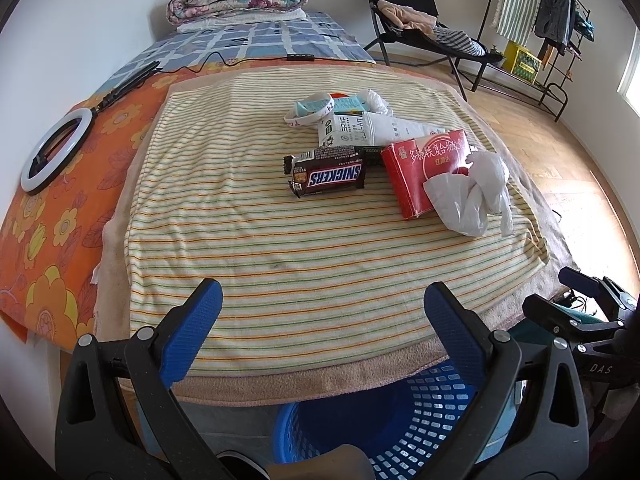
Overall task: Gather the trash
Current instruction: 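Grasp the red medicine box with the left tool while the right tool grasps the white plastic bag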
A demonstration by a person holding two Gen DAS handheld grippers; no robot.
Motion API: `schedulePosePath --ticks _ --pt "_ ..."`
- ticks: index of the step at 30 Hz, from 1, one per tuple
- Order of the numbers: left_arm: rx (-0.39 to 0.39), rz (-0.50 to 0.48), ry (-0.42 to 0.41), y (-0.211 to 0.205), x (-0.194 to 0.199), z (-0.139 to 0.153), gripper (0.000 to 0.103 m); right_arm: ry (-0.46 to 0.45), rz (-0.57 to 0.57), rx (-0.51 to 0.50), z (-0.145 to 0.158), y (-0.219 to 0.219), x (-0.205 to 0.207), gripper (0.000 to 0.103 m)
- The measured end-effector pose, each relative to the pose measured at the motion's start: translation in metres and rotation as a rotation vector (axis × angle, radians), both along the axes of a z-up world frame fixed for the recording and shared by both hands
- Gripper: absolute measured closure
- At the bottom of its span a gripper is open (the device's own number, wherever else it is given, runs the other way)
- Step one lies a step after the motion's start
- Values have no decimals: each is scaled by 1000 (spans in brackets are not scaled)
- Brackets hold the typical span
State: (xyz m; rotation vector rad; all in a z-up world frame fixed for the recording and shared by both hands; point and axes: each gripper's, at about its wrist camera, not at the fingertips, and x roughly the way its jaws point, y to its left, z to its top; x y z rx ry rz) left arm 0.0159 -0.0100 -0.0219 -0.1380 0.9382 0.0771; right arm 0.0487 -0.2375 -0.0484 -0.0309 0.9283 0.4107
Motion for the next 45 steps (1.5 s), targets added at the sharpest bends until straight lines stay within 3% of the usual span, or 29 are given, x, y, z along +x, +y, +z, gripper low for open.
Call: schedulePosePath --ticks 8,14,17,19,27,30,35,39,42,45 --pt "43 -43 -9 -6 28 5 1 16 -41 26 -2 -12 10 0" --pt "-30 -54 10 -3 59 -1 1 -57 -16 38 9 -10 22 0" --pt "-89 -48 29 0 73 -5 7 -72 5 31 12 -6 35 0" --pt "-121 -48 38 0 82 -7 15 -67 11 34 12 -4 49 0" --pt "-236 -73 65 -11 113 -18 23 -17 -4 34 5 2 109 0" --pt "-284 -72 84 -13 127 -23 31 24 -13 57 -3 3 126 1" --pt "-375 -68 106 -14 148 -33 32 94 -13 105 -18 0 144 10" --pt "-392 -63 117 -15 161 -39 32 144 -12 150 -26 -6 150 26" --pt "-404 -52 124 -14 169 -46 32 158 -26 167 -29 -10 152 28" --pt "-472 -54 143 -12 175 -56 32 168 -31 169 -34 -12 154 30"
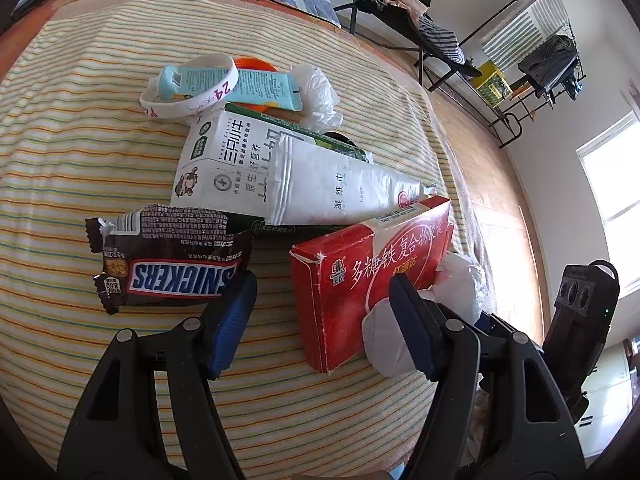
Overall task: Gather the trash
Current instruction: 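Grasp the red medicine box with the left tool while the right tool grasps the white plastic bag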
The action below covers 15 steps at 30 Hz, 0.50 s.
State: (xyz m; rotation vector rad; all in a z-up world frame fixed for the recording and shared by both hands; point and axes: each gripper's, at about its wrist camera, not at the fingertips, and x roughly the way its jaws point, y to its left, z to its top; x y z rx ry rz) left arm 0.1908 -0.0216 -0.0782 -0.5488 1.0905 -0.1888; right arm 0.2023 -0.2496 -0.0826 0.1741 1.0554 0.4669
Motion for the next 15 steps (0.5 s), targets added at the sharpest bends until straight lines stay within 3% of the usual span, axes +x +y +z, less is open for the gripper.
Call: schedulePosePath --ticks 3,5,6,7,15 --pt "-24 -2 2 -2 2 -5 33 15 -2 15 -4 -1 3 31" --pt "-20 -14 -7 -5 2 -3 42 18 -5 20 -5 -1 4 32" --pt "-19 -21 -11 -7 2 -2 55 18 -6 21 -5 -1 4 32" --pt "-11 -23 -15 -9 1 0 58 18 -7 22 -5 -1 4 33" --pt "73 -63 -121 -24 -20 29 71 26 -26 32 -8 -4 4 34"
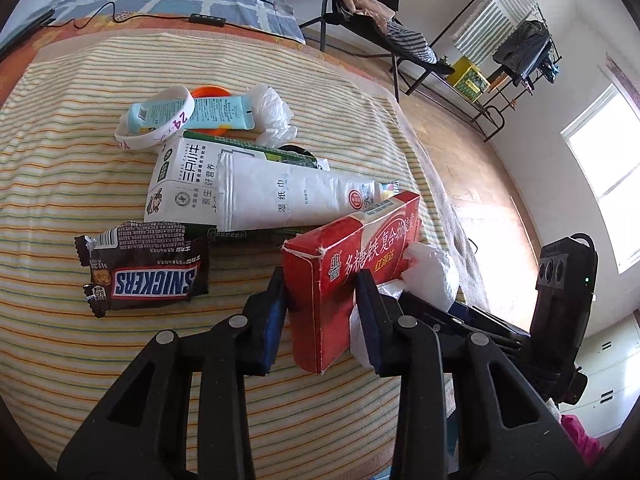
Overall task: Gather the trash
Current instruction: 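Grasp the red medicine box with the left tool while the right tool grasps the white plastic bag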
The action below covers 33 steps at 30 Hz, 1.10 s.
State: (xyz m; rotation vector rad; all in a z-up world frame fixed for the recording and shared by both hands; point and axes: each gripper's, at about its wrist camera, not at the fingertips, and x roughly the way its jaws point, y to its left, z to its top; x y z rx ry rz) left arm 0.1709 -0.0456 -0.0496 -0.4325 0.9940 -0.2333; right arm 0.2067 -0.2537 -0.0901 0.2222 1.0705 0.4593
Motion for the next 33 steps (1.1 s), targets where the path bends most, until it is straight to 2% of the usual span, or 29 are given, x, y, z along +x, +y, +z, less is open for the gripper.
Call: schedulePosePath --ticks 8,10,15,17,19,22,23,25,27,29,32,33 --pt "165 -96 -106 -36 -28 23 75 52 -51 41 3 -21 -5 30" --pt "181 -119 -116 -47 -32 24 77 63 -62 43 3 -29 -8 24" --pt "237 -159 -126 -72 -41 19 80 57 -92 83 8 -51 -13 24" --pt "237 -156 -128 -76 -43 18 80 58 -102 111 7 -59 -13 33" --pt "240 -158 -135 -78 -42 19 81 65 -103 137 6 -64 -11 57" --pt "247 -180 -134 -82 -42 18 80 67 -99 169 6 -66 -11 66" --pt "254 -182 -129 -84 -41 16 80 62 -96 166 7 -65 -12 67" --pt "271 -188 -114 -88 -38 9 71 51 -84 149 9 -62 -14 68" --pt "285 -178 -107 -91 -35 4 68 47 -81 139 8 -60 -16 68" --pt "261 -177 -103 -91 -32 3 68 46 -82 135 7 -59 -16 68" --pt "284 -183 -111 -94 -29 2 69 36 -80 119 8 -58 -18 70" --pt "278 -185 -109 -93 -28 1 73 33 -78 112 8 -58 -19 70"
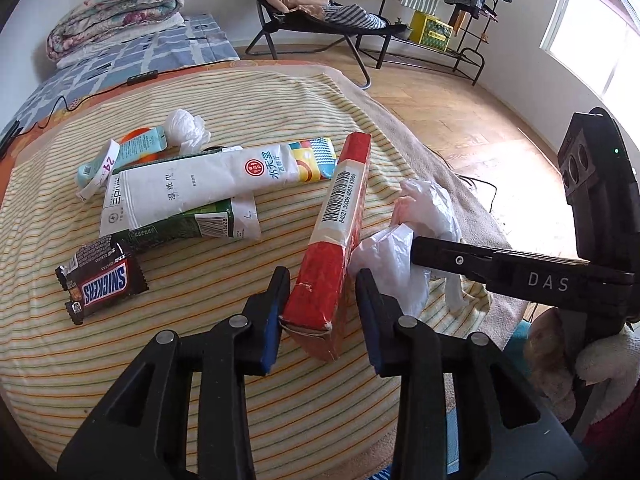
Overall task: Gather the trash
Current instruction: 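Grasp the red medicine box with the left tool while the right tool grasps the white plastic bag, then carry the red box and white bag to the blue basket and release both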
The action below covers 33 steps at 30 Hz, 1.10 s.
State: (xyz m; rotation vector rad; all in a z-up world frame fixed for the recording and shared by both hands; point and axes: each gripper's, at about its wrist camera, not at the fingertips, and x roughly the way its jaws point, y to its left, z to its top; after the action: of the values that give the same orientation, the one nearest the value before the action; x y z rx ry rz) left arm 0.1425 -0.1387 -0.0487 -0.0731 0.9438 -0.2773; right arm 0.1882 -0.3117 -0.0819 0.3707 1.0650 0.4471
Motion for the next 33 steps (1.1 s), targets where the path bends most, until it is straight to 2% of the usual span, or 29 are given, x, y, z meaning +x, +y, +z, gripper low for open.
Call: schedulePosePath --ticks 5,14,25,33 --pt "14 8 -9 4 -5 1 84 -38 -25 -38 9 -5 -4 77" --pt "8 39 -56 29 -34 25 85 -110 -62 -13 32 -20 -19 78" --pt "-35 51 -72 73 -122 54 85 -204 52 -66 51 4 -80 78" --pt "-39 62 -66 95 -196 59 85 -222 147 -62 54 24 -128 78"
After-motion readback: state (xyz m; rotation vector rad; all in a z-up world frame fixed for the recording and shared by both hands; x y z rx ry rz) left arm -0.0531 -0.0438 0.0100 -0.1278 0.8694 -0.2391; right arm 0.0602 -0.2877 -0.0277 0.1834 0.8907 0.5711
